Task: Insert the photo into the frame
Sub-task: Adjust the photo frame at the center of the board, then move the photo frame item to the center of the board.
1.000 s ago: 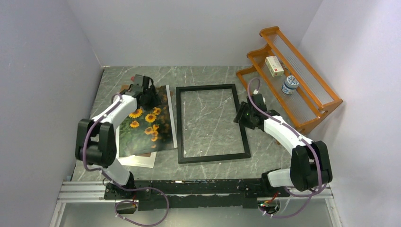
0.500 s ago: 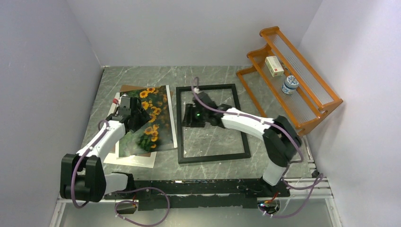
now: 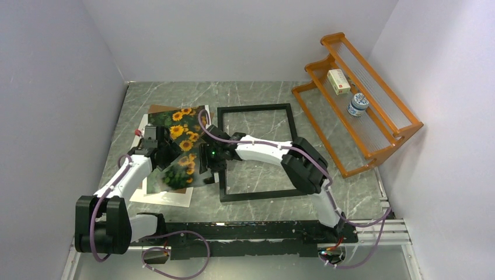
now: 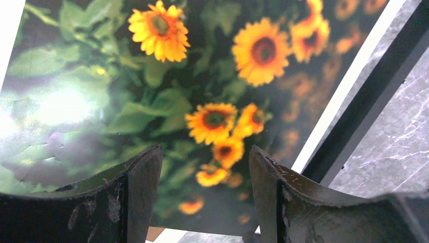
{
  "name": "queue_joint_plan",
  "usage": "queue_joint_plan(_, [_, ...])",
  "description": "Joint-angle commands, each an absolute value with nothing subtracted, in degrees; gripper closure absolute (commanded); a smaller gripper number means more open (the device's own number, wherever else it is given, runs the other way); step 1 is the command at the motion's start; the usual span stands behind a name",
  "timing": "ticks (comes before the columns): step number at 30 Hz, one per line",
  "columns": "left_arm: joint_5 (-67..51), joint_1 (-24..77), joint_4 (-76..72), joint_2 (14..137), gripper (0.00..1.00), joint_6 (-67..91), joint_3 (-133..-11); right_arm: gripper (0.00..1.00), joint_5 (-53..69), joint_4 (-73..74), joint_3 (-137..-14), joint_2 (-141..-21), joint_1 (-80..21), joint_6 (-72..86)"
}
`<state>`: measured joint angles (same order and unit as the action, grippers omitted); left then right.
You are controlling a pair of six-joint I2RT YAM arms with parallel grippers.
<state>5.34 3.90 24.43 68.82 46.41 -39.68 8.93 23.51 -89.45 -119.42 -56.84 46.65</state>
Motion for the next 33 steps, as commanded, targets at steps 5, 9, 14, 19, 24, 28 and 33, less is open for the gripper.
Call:
queue_joint_plan(5, [1.8,1.7,21.3,70.2,0.32,45.6,-37.8,0.4,6.5,32.9,-96.3,-124.2,-56.2,46.0])
queue_joint_plan(9, [0.9,1.2,21.2,71.9,0.32,45.6,-37.7,0.29,0.9,34.8,-95.3,-123.5,-56.3,45.0])
queue_joint_plan(14, [0.7,0.6,20.4,72.9,0.31,46.0,-37.8,0.25,-3.0,36.2,-95.3,-123.7,-56.2,44.3])
queue_joint_plan(19, [1.2,0.3,21.0,73.1,0.31,45.5,-39.5,0.25,-3.5,37.3,-96.7,-125.2,-56.3,44.7])
queue_joint_plan(24, [1.2,0.2,21.6,72.7,0.31,45.6,-40.4,0.25,-4.9,36.9,-96.1,-124.3,-56.3,45.3])
queue_joint_plan(28, [0.9,0.2,21.7,72.0,0.3,45.9,-40.7,0.24,-4.0,35.5,-95.7,-123.7,-56.3,45.8])
queue_joint_plan(33, [0.6,0.2,23.1,70.9,0.29,46.1,-42.1,0.26,8.3,30.1,-95.5,-125.6,-55.9,48.0])
